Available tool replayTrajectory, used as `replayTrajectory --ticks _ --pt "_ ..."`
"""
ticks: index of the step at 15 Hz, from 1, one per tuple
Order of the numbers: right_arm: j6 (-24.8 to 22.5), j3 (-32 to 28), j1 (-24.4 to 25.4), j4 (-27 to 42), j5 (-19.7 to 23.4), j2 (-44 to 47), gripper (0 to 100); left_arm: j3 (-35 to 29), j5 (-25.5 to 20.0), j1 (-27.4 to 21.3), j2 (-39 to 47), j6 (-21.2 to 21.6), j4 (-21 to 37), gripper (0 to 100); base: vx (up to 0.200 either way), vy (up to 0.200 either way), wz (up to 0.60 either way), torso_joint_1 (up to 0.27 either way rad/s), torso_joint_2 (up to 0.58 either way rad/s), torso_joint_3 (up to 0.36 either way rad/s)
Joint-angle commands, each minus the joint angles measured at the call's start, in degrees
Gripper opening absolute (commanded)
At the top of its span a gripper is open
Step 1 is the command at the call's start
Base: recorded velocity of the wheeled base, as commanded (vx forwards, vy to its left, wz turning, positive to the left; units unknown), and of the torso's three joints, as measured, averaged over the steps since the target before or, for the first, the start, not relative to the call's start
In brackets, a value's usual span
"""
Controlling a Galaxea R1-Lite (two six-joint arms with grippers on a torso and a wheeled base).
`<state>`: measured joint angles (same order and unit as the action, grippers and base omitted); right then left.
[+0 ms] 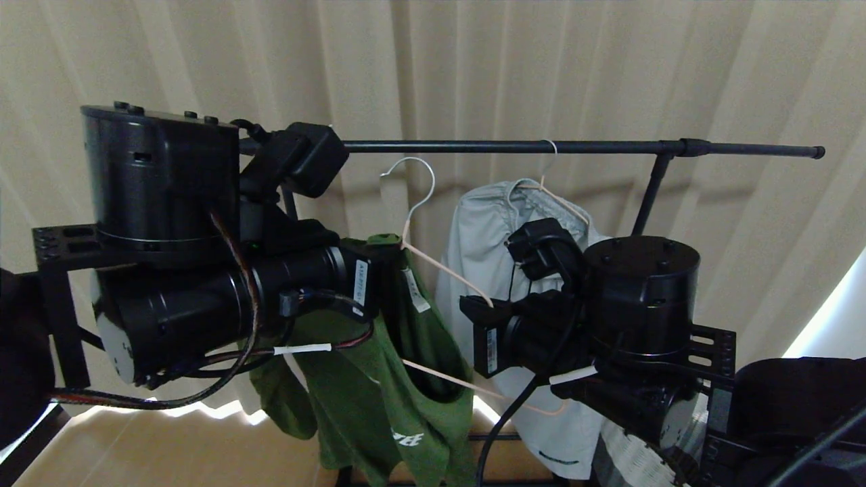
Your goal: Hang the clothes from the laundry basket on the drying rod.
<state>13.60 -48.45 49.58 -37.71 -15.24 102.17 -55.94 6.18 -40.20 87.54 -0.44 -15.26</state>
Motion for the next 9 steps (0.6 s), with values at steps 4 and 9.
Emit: replayTrajectory --ticks 4,9 --pt "-0.2 0.5 -0.8 0.0 -0.1 -2.1 0 1.9 0.0 0.0 -2.7 1.0 0.0 100 0.0 0.0 0.0 0.0 0.0 0.0" --pt "-3.8 3.8 -3.8 -0.2 -0.1 -6.2 0 5.5 -0.1 0.6 -8.7 5.6 0.0 100 0.0 0.0 0.0 0.0 0.0 0.0"
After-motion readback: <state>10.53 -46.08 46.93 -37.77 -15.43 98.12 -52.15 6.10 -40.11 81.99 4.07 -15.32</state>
